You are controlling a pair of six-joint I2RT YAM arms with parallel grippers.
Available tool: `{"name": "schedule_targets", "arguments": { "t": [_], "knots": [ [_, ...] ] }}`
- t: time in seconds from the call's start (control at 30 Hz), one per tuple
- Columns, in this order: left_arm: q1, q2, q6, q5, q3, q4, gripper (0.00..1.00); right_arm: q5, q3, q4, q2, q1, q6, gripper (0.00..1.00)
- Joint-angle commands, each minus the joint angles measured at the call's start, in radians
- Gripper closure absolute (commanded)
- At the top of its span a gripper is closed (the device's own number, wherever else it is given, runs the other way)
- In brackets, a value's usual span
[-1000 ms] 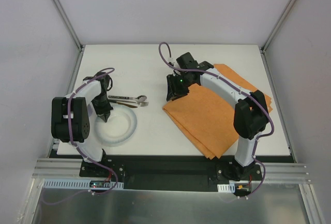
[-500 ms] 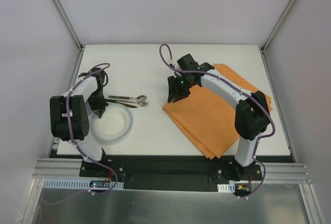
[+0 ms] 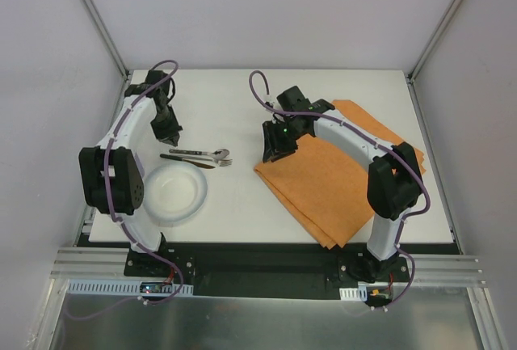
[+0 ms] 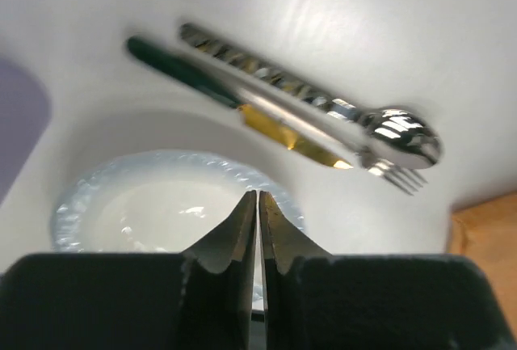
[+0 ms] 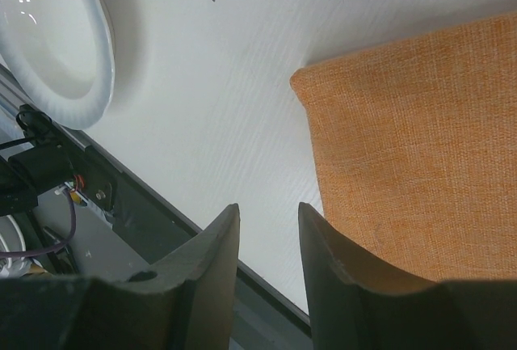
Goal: Set the dinner table for one person
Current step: Move the spoon at the center of the board.
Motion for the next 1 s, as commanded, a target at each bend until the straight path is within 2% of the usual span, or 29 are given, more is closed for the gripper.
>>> {"name": "schedule_targets", "arguments": {
  "t": [0.0, 0.17, 0.3, 0.47, 0.63, 0.97],
  "knots": [
    [-0.066, 0.196, 0.031, 0.217, 0.149, -0.017, 0.96, -0.02, -0.008, 0.008, -0.053, 0.004, -0.001, 0.62],
    [-0.13, 0.355, 0.029, 0.278, 0.3, -0.017, 0.97, 0.009, -0.038, 0.008, -0.084, 0.007, -0.004, 0.62],
    [-0.151, 0.459, 0.025, 0.327, 0.36, -0.011, 0.98, 0.032, -0.07, 0.008, -0.116, 0.007, -0.007, 0.62],
    [-0.162, 0.51, 0.033, 0.368, 0.387, 0.003, 0.97, 0.046, -0.102, 0.011, -0.131, 0.007, -0.003, 0.62],
    [-0.162, 0.491, 0.031, 0.345, 0.325, 0.014, 0.98, 0.046, -0.091, 0.011, -0.119, 0.005, -0.001, 0.63],
    [-0.101, 0.381, -0.029, 0.167, 0.127, 0.014, 0.99, 0.011, -0.036, 0.009, -0.059, 0.007, 0.003, 0.63]
  ]
}}
